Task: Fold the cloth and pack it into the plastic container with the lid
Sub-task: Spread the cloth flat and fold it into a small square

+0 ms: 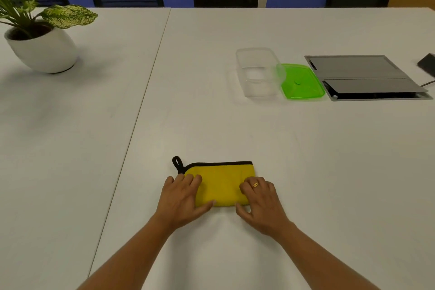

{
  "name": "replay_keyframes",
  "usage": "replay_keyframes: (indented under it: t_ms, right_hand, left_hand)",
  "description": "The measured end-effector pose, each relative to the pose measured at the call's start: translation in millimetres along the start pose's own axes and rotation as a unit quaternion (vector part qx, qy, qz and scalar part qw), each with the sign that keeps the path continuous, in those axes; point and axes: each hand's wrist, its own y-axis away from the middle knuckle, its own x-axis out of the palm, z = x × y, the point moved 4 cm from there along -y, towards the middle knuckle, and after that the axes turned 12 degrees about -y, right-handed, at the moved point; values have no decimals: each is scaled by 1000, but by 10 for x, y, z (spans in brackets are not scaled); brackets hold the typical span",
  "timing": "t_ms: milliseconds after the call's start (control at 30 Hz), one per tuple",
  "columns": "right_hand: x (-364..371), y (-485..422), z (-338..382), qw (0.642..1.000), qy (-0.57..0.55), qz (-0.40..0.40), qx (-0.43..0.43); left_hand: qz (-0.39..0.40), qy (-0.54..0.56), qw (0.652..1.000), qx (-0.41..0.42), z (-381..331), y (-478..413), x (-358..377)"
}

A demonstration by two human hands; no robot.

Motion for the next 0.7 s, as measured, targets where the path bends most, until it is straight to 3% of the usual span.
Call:
replay_keyframes:
  t_ms: [167,267,433,500,567,700]
  right_hand:
    - [-95,-281,139,994,74,-63,43]
    - [-95,-427,238,992,92,-44,74]
    - [78,-491,351,995,-42,-62,67]
    - [249,-504,372,995,-77,-16,62]
    - [380,-438,390,996,-39,43,71]
    - [428,-354,381,997,33,36,52]
  left_hand:
    - [-32,-39,998,-34,-108,-254,-156]
    - [-47,-27,998,-40,-205,-346,-204]
    - [4,54,998,-21,-313,-247,3]
    - [24,47,998,-17,-333,-190,100]
    - [37,33,999,-7,-371,-149,124]
    - [70,51,996,-19,-383,-127,104]
